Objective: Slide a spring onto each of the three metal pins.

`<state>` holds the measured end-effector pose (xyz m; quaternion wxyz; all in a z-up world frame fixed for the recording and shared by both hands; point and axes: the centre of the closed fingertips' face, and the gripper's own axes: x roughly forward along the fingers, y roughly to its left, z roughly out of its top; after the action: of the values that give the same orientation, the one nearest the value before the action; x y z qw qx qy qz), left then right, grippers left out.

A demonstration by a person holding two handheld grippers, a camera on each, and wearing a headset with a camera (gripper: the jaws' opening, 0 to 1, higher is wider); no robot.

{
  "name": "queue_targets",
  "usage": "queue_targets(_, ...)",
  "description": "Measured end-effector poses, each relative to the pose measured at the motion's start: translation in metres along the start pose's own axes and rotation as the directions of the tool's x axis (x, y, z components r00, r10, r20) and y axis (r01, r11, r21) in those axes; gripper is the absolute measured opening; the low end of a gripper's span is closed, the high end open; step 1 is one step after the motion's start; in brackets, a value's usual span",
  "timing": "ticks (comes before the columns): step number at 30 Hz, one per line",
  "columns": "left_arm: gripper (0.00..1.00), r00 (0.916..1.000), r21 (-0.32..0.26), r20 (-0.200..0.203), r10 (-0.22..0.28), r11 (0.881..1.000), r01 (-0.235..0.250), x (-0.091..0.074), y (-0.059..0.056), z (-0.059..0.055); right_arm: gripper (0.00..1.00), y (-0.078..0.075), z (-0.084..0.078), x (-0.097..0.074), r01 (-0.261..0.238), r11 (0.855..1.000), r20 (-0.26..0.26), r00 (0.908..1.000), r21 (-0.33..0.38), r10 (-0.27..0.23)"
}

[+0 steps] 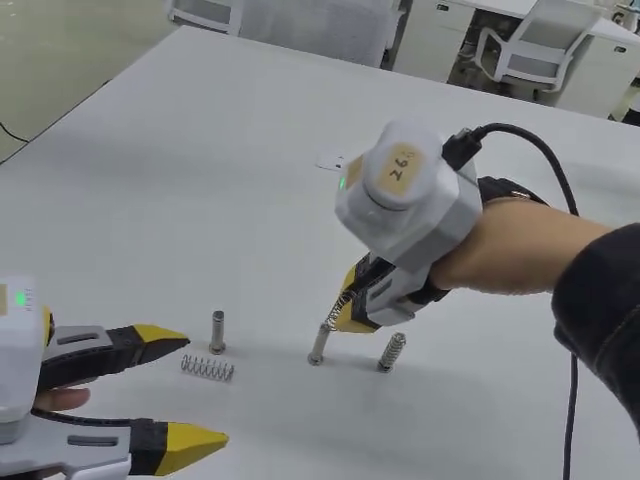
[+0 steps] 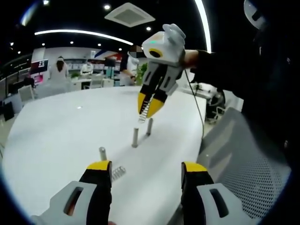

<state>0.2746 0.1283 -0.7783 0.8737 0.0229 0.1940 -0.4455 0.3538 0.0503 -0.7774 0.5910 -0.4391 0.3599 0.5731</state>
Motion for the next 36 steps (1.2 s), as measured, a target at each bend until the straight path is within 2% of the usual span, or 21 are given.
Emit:
queue_targets(8, 0.55, 0.9999, -0.012, -0.015, 0.001, 1.000, -0.001, 0.000, 0.001, -0.003, 0.08, -0.007, -0.003, 0.009, -0.004, 1.000, -0.014, 0.9999, 0.006, 0.004)
queue_targets(19, 0.54, 0.9999, -0.015, -0.015, 0.008, 1.000, -0.008, 0.000, 0.002, -0.003, 0.08, -0.010, -0.006, 0.019, -0.023, 1.000, -0.035, 0.9991, 0.008, 0.023)
queue_targets(36, 0.53, 0.9998, -0.013, -0.017, 0.010, 1.000, -0.010, 0.000, 0.003, -0.004, 0.08, -0.007, -0.012, 0.041, -0.059, 0.998, -0.070, 0.9957, 0.007, 0.060)
